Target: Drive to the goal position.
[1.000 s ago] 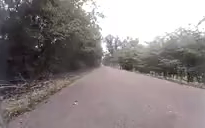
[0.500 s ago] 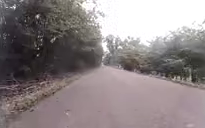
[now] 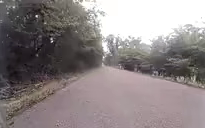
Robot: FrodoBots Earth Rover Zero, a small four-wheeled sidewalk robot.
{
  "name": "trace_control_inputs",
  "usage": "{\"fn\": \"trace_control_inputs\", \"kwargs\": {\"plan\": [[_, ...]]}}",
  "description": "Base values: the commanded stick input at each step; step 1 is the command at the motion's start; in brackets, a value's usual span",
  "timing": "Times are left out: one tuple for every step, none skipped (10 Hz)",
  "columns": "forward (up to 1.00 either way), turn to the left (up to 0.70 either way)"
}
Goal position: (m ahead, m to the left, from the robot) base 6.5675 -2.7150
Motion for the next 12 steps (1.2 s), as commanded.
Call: {"fn": "trace_control_inputs", "kwargs": {"plan": [[0.7, 0.0], [0.7, 0.0], [0.7, 0.0], [0.7, 0.0], [0.7, 0.0], [0.7, 0.0], [0.7, 0.0], [0.7, 0.0], [0.7, 0.0], [0.7, 0.0], [0.7, 0.0], [0.7, 0.0]]}}
